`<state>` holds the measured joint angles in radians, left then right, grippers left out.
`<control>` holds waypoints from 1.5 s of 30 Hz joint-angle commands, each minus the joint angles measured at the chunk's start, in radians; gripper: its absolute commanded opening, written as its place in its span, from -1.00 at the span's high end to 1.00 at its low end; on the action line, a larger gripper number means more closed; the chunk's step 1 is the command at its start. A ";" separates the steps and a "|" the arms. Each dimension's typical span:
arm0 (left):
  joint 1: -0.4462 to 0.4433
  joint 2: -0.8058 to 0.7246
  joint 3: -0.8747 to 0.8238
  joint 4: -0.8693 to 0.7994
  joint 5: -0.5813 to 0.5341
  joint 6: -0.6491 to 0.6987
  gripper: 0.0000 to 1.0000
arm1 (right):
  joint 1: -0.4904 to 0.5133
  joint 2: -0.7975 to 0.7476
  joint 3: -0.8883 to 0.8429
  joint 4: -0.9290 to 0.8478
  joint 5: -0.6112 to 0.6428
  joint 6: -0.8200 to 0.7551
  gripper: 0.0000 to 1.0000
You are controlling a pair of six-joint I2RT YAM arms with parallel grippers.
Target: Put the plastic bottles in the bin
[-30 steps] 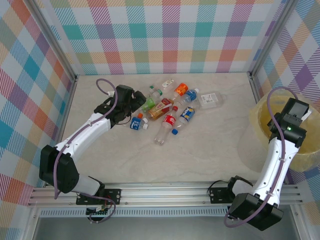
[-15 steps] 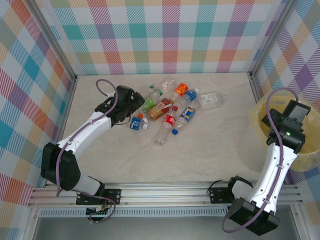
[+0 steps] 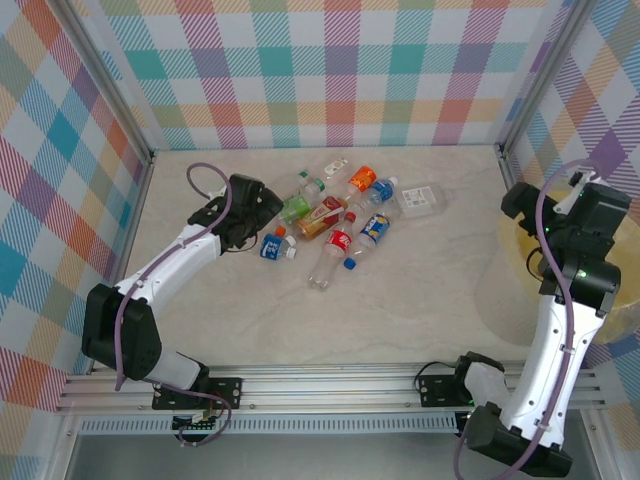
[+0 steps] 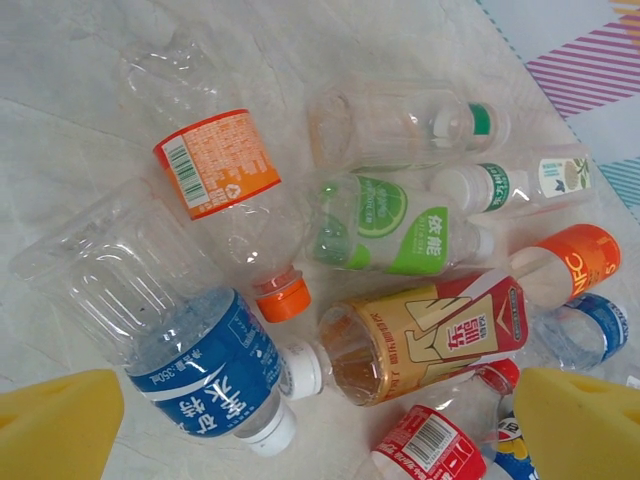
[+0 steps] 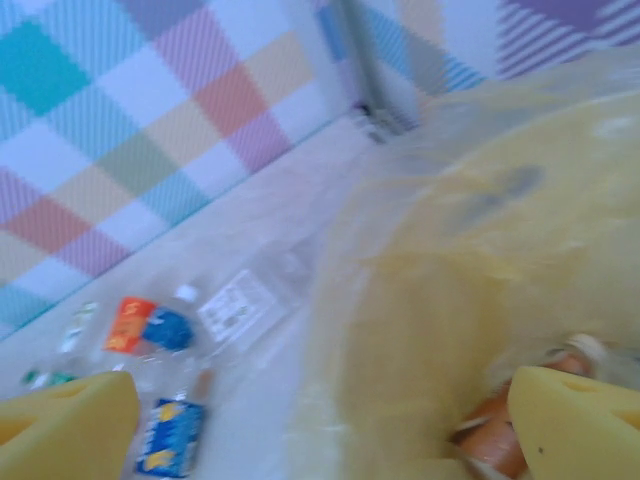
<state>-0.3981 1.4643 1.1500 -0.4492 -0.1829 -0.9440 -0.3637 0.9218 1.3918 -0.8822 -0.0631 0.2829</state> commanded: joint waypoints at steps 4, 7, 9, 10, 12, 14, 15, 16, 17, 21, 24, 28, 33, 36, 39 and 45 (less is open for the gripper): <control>0.021 -0.035 -0.058 -0.008 -0.011 -0.027 -1.00 | 0.218 0.097 0.056 0.115 -0.011 0.054 -0.99; 0.024 -0.072 -0.094 -0.001 -0.019 -0.030 -1.00 | 0.322 0.191 0.102 0.126 0.010 0.020 -0.99; 0.027 -0.101 -0.120 0.015 -0.013 -0.026 -1.00 | 0.375 0.248 0.120 0.144 0.054 -0.003 -0.99; 0.028 -0.113 -0.129 0.020 -0.012 -0.025 -1.00 | 0.395 0.274 0.123 0.152 0.068 -0.013 -0.99; 0.030 -0.136 -0.148 0.023 -0.021 -0.027 -1.00 | 0.431 0.329 0.132 0.172 0.074 -0.031 -0.99; 0.031 -0.153 -0.160 0.014 -0.033 -0.038 -1.00 | 0.462 0.390 0.146 0.179 0.070 -0.046 -0.99; 0.031 -0.159 -0.165 0.012 -0.039 -0.043 -1.00 | 0.477 0.421 0.155 0.181 0.073 -0.048 -0.99; 0.033 -0.165 -0.171 0.011 -0.043 -0.048 -1.00 | 0.486 0.449 0.158 0.184 0.080 -0.047 -0.99; 0.033 -0.170 -0.175 0.009 -0.045 -0.055 -1.00 | 0.494 0.477 0.158 0.194 0.080 -0.047 -0.99; 0.033 -0.183 -0.188 0.003 -0.045 -0.068 -1.00 | 0.500 0.575 0.138 0.248 0.076 -0.033 -0.99; 0.033 -0.198 -0.190 -0.015 -0.055 -0.072 -1.00 | 0.502 0.654 0.131 0.272 0.076 -0.040 -0.99; 0.033 -0.222 -0.193 -0.036 -0.070 -0.075 -1.00 | 0.500 0.778 0.153 0.267 0.082 -0.067 -0.99; 0.033 -0.245 -0.204 -0.053 -0.084 -0.085 -1.00 | 0.502 0.925 0.205 0.272 0.126 -0.036 -0.99; 0.033 -0.254 -0.208 -0.061 -0.088 -0.090 -1.00 | 0.502 0.999 0.245 0.292 0.196 0.012 -0.96; 0.033 -0.266 -0.214 -0.066 -0.092 -0.094 -1.00 | 0.502 1.069 0.297 0.304 0.267 0.061 -0.95; 0.033 -0.288 -0.221 -0.078 -0.109 -0.095 -1.00 | 0.503 1.224 0.468 0.234 0.413 0.106 -0.99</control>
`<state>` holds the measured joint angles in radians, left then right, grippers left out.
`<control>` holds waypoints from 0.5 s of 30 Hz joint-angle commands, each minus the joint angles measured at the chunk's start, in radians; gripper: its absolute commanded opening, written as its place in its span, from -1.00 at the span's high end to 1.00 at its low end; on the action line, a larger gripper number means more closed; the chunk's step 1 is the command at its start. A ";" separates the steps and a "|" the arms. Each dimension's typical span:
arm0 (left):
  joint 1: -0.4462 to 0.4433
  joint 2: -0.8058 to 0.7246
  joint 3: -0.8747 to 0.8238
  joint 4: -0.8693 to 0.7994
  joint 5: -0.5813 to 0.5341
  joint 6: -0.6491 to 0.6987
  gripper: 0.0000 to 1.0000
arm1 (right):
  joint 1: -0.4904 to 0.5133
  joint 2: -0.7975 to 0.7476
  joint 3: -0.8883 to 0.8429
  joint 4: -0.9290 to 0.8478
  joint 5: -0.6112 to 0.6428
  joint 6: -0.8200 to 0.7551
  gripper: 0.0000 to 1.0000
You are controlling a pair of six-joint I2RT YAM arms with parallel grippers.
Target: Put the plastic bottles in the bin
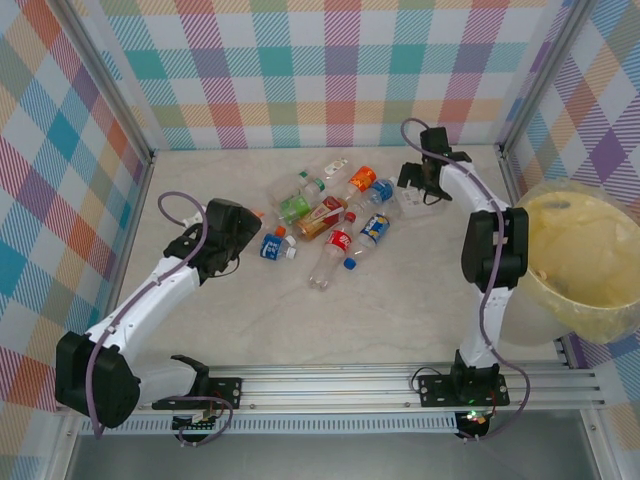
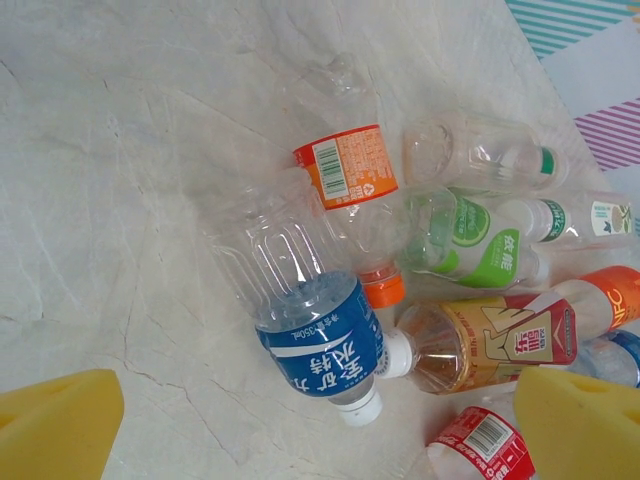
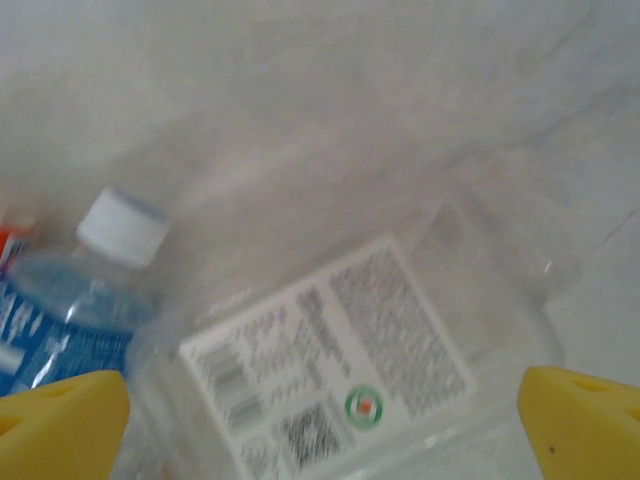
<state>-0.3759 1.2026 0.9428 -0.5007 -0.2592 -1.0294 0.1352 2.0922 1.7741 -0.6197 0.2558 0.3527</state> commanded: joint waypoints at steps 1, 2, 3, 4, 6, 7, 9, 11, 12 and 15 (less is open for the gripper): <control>0.011 -0.027 -0.014 -0.028 -0.037 -0.008 -1.00 | 0.006 0.078 0.115 -0.048 0.095 0.029 -0.99; 0.011 -0.029 -0.016 -0.030 -0.040 -0.009 -1.00 | 0.010 0.103 0.146 -0.069 0.095 0.018 -0.99; 0.011 -0.030 -0.015 -0.030 -0.045 -0.010 -1.00 | 0.014 0.122 0.169 -0.080 0.095 0.005 -0.99; 0.011 -0.031 -0.017 -0.030 -0.047 -0.011 -1.00 | 0.019 0.136 0.179 -0.088 0.098 -0.005 -0.99; 0.012 -0.032 -0.023 -0.023 -0.051 -0.019 -1.00 | 0.030 0.149 0.176 -0.091 0.108 -0.022 -0.99; 0.011 -0.031 -0.027 -0.019 -0.052 -0.021 -1.00 | 0.032 0.152 0.169 -0.089 0.109 -0.028 -0.99; 0.011 -0.029 -0.030 -0.010 -0.049 -0.022 -1.00 | 0.035 0.155 0.150 -0.083 0.097 -0.047 -0.99; 0.011 -0.023 -0.028 -0.011 -0.047 -0.024 -1.00 | 0.035 0.154 0.134 -0.086 0.107 -0.063 -0.99; 0.011 -0.020 -0.027 -0.013 -0.045 -0.022 -1.00 | 0.035 0.151 0.124 -0.088 0.128 -0.072 -0.99; 0.011 -0.019 -0.029 -0.013 -0.046 -0.023 -1.00 | 0.031 0.133 0.084 -0.084 0.165 -0.097 -0.99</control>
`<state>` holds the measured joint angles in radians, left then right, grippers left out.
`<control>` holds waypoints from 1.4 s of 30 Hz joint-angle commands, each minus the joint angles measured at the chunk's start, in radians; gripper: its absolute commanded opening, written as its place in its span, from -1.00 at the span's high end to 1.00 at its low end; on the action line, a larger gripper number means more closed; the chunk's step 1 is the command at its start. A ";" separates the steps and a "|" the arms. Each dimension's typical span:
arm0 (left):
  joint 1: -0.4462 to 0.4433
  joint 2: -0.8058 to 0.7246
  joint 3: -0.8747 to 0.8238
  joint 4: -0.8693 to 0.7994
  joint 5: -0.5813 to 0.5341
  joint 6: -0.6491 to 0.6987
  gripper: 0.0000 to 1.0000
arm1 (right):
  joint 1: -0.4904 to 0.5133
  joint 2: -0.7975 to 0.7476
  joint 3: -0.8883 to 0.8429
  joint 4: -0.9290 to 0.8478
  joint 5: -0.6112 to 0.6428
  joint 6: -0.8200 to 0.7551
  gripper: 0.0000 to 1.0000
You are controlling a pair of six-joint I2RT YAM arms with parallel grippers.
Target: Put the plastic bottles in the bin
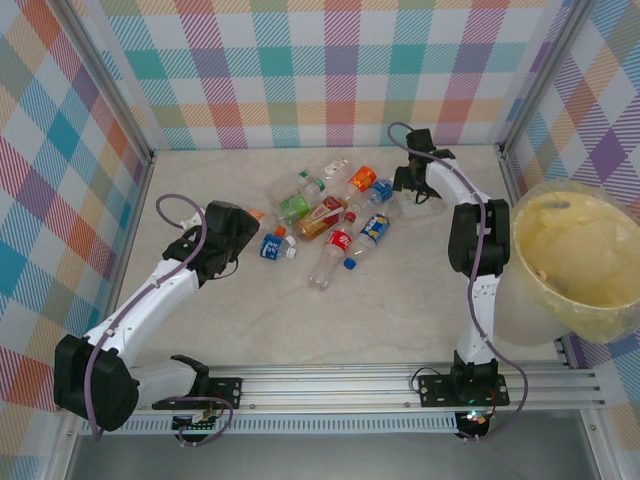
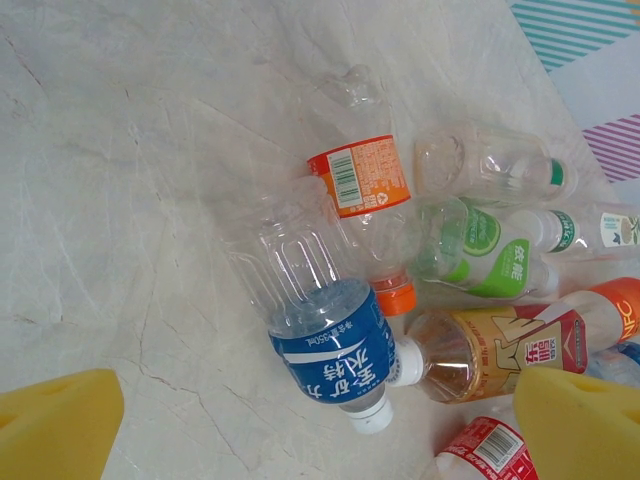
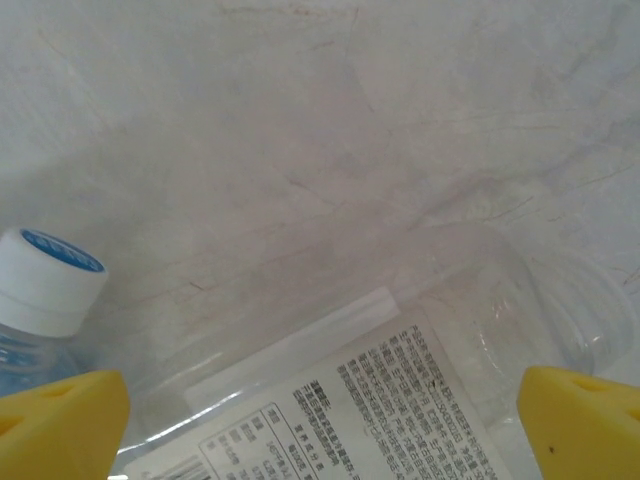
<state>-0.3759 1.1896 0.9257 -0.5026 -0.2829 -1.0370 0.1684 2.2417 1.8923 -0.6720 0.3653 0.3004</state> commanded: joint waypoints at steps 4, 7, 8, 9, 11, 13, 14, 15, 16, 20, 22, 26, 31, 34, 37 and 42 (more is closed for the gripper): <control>0.011 -0.008 -0.018 -0.009 -0.028 -0.017 -1.00 | -0.015 -0.054 -0.108 -0.013 0.074 -0.084 -0.99; 0.011 -0.007 -0.021 -0.008 -0.030 -0.018 -1.00 | -0.025 -0.088 -0.159 -0.007 0.067 -0.115 -0.99; 0.011 -0.008 -0.023 -0.008 -0.030 -0.018 -1.00 | -0.028 -0.101 -0.176 -0.005 0.059 -0.127 -0.99; 0.011 -0.010 -0.024 -0.008 -0.031 -0.020 -1.00 | -0.031 -0.114 -0.195 -0.005 0.041 -0.146 -0.99; 0.011 -0.009 -0.027 -0.007 -0.032 -0.020 -1.00 | -0.033 -0.133 -0.222 -0.020 0.039 -0.168 -0.99; 0.011 -0.010 -0.029 -0.006 -0.031 -0.020 -1.00 | -0.033 -0.149 -0.240 -0.046 0.054 -0.179 -0.99; 0.011 -0.009 -0.030 -0.004 -0.032 -0.021 -1.00 | -0.034 -0.156 -0.248 -0.057 0.063 -0.180 -0.99; 0.012 -0.007 -0.030 -0.003 -0.032 -0.021 -1.00 | -0.034 -0.166 -0.259 -0.067 0.068 -0.179 -0.99; 0.011 -0.007 -0.031 -0.002 -0.032 -0.021 -1.00 | -0.035 -0.177 -0.271 -0.075 0.066 -0.178 -0.99; 0.011 -0.008 -0.033 -0.001 -0.031 -0.021 -1.00 | -0.033 -0.252 -0.339 -0.089 -0.109 -0.253 -0.94; 0.012 -0.008 -0.033 -0.002 -0.034 -0.018 -1.00 | -0.033 -0.275 -0.356 -0.131 -0.128 -0.287 -0.93; 0.011 -0.008 -0.033 -0.006 -0.043 -0.015 -1.00 | -0.038 -0.293 -0.357 -0.257 -0.122 -0.366 -0.94; 0.011 0.004 -0.023 -0.008 -0.044 -0.006 -1.00 | -0.046 -0.359 -0.355 -0.269 -0.121 -0.289 -0.99; 0.011 0.017 -0.019 -0.004 -0.038 -0.004 -1.00 | -0.058 -0.432 -0.386 -0.165 -0.049 -0.069 -0.99; 0.011 0.028 -0.017 -0.003 -0.033 -0.004 -1.00 | -0.077 -0.483 -0.464 -0.065 -0.057 0.124 -0.99; 0.011 0.029 -0.018 -0.009 -0.037 -0.003 -1.00 | -0.087 -0.480 -0.521 0.005 -0.121 0.226 -0.99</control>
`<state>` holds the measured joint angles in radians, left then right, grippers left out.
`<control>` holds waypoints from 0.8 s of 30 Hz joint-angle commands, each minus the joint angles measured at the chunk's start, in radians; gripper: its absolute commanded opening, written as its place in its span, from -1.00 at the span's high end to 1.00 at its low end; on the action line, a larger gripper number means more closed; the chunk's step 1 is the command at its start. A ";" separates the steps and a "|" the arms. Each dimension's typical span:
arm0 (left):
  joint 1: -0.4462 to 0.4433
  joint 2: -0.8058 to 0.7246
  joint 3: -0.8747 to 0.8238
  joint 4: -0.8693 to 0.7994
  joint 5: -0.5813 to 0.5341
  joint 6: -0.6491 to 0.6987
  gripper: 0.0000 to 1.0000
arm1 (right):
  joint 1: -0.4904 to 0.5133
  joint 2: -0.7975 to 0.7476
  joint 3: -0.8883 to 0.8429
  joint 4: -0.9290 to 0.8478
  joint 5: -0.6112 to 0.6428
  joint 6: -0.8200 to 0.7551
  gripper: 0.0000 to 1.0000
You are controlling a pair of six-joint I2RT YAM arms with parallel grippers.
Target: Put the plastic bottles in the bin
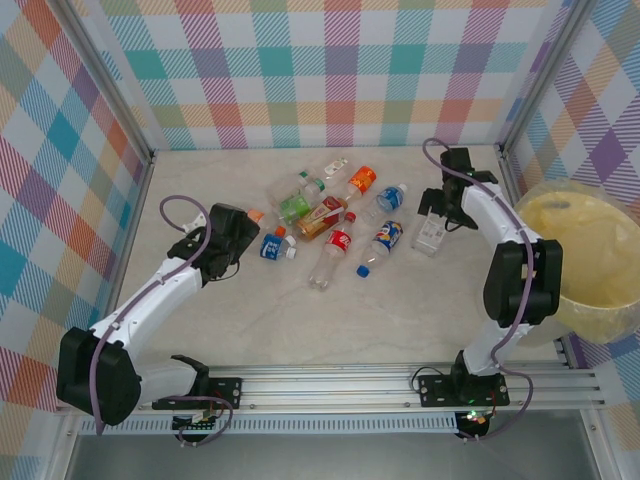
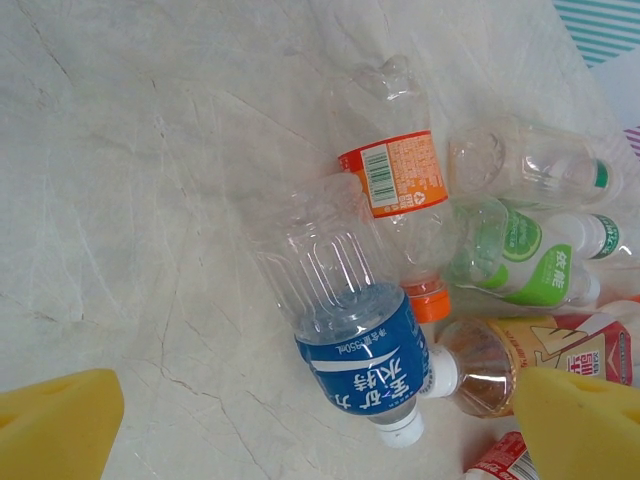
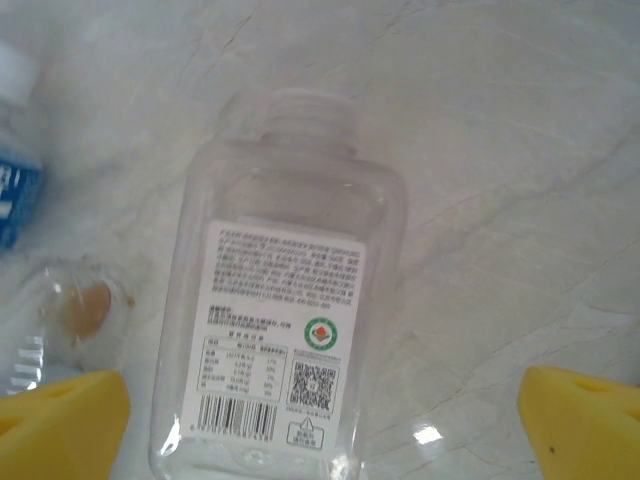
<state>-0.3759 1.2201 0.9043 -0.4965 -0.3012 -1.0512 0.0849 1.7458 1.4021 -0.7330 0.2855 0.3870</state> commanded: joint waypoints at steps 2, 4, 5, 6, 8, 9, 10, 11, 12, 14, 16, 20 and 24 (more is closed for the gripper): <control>0.012 -0.005 0.003 -0.016 -0.025 0.012 -1.00 | -0.011 0.026 -0.038 0.074 -0.067 0.159 -0.99; 0.011 -0.006 0.003 -0.016 -0.027 0.013 -1.00 | -0.016 0.037 -0.038 0.073 -0.065 0.174 -0.99; 0.011 -0.006 0.002 -0.017 -0.028 0.013 -1.00 | -0.020 0.045 -0.036 0.073 -0.076 0.175 -0.99; 0.011 -0.005 0.003 -0.018 -0.028 0.013 -1.00 | -0.024 0.053 -0.034 0.075 -0.099 0.173 -0.99; 0.011 -0.003 0.004 -0.020 -0.033 0.013 -1.00 | -0.027 0.071 -0.026 0.079 -0.140 0.168 -0.99; 0.011 0.000 0.005 -0.020 -0.034 0.013 -1.00 | -0.027 0.084 -0.019 0.078 -0.155 0.164 -0.99; 0.011 0.002 0.007 -0.019 -0.036 0.012 -1.00 | -0.028 0.097 -0.009 0.072 -0.163 0.162 -0.99; 0.011 0.003 0.010 -0.020 -0.038 0.011 -1.00 | -0.027 0.114 0.004 0.063 -0.166 0.160 -0.99; 0.011 0.007 0.015 -0.021 -0.038 0.012 -1.00 | -0.028 0.131 0.018 0.050 -0.161 0.158 -0.99; 0.012 0.010 0.025 -0.025 -0.042 0.014 -1.00 | -0.028 0.161 0.043 0.021 -0.134 0.151 -0.99; 0.013 0.009 0.037 -0.034 -0.050 0.020 -1.00 | -0.028 0.182 0.055 0.010 -0.128 0.138 -0.99; 0.012 0.006 0.041 -0.038 -0.070 0.027 -1.00 | -0.027 0.208 0.056 0.009 -0.153 0.120 -1.00; 0.013 0.020 0.038 -0.037 -0.062 0.025 -1.00 | -0.028 0.249 0.066 -0.006 -0.149 0.105 -0.96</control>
<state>-0.3759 1.2263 0.9150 -0.5041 -0.3401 -1.0428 0.0639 1.9659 1.4433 -0.7055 0.1471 0.5114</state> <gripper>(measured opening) 0.997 0.983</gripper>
